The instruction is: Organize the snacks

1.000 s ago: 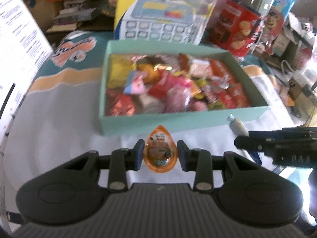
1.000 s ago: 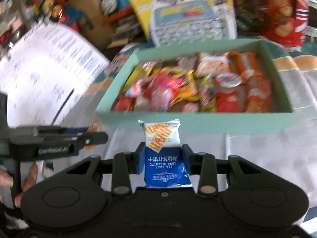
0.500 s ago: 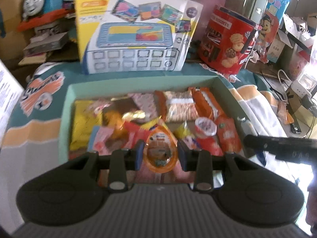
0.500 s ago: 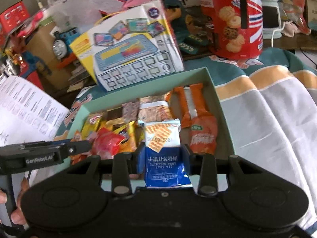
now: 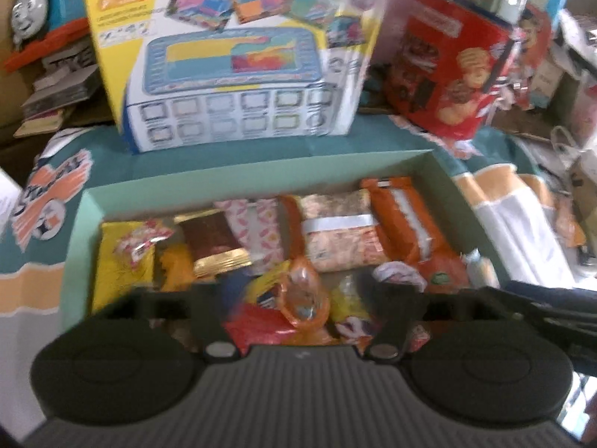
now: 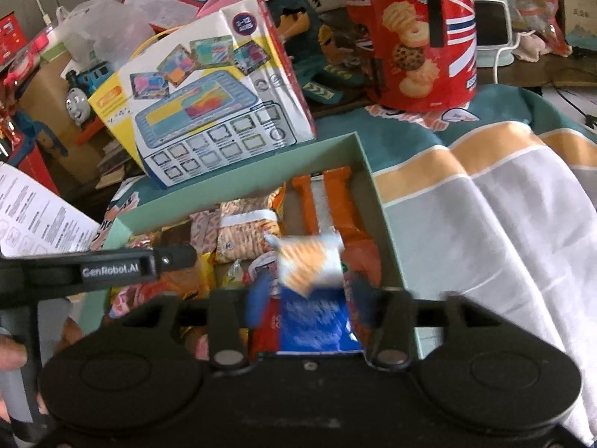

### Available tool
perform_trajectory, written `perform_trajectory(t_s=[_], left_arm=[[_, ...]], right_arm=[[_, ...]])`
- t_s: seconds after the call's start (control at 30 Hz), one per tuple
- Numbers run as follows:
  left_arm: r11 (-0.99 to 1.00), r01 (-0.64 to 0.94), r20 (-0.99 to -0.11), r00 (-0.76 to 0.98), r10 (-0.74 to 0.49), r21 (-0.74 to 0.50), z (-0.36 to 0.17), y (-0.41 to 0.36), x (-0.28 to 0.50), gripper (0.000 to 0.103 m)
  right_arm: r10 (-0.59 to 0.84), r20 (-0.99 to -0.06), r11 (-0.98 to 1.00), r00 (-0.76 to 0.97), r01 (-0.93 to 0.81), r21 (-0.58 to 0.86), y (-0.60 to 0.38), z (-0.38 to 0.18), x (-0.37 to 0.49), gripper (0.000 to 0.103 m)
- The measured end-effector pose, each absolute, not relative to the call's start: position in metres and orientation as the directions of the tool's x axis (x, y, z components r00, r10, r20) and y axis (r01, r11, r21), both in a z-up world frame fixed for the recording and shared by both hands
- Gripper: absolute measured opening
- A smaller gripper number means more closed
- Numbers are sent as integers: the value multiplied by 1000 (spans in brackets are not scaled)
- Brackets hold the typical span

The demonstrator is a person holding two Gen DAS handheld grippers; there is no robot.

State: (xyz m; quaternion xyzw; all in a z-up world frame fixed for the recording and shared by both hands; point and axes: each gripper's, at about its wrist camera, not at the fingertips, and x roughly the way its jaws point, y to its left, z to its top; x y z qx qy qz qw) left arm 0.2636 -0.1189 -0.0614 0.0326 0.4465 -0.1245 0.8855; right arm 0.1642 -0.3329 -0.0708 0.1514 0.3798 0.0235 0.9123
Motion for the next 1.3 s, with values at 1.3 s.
perform_trajectory(t_s=[1.3], left_arm=[[993,97,-796,595,-109,-64,-36,-10,83,103]], right_arm=[[139,-718,983,682,-7,184,-279,-37,35,103]])
